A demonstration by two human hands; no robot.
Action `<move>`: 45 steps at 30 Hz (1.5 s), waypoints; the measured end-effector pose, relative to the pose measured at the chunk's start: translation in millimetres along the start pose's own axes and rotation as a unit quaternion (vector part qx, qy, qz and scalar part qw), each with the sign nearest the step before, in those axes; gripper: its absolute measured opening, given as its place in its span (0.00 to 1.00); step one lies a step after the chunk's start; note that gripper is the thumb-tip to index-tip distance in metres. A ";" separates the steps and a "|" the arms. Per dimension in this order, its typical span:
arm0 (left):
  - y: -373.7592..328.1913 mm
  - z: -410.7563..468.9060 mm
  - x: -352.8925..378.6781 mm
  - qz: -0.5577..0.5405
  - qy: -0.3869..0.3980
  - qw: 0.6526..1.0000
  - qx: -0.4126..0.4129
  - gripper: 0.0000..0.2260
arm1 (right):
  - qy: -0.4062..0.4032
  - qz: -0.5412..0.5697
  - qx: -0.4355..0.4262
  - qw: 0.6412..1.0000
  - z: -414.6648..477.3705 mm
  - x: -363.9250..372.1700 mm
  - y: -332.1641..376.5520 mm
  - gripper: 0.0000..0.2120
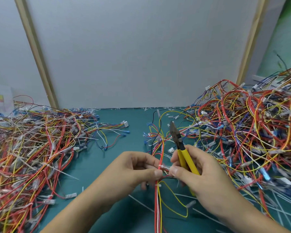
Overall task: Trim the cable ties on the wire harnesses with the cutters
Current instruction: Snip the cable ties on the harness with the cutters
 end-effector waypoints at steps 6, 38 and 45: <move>-11.3 -0.2 -20.7 -0.069 -0.090 0.992 0.047 0.08 | -0.066 0.086 -0.023 0.994 -3.8 -19.2 15.2 0.15; -13.8 -2.0 -33.4 -0.143 -0.162 0.972 0.093 0.14 | 0.167 0.118 0.172 0.964 -20.4 43.9 -12.3 0.23; -14.2 -2.0 -30.5 -0.135 -0.153 0.975 0.091 0.15 | 0.164 0.120 0.173 0.964 -20.2 43.7 -13.4 0.23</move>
Point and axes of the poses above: each hand's wrist, its own z-axis towards the middle knuckle, its own x-axis out of the palm, y = z × x, the point moved 10 cm from there along z, towards the middle knuckle, and after that the axes turned 2 degrees about -z, right-handed, at the moved point
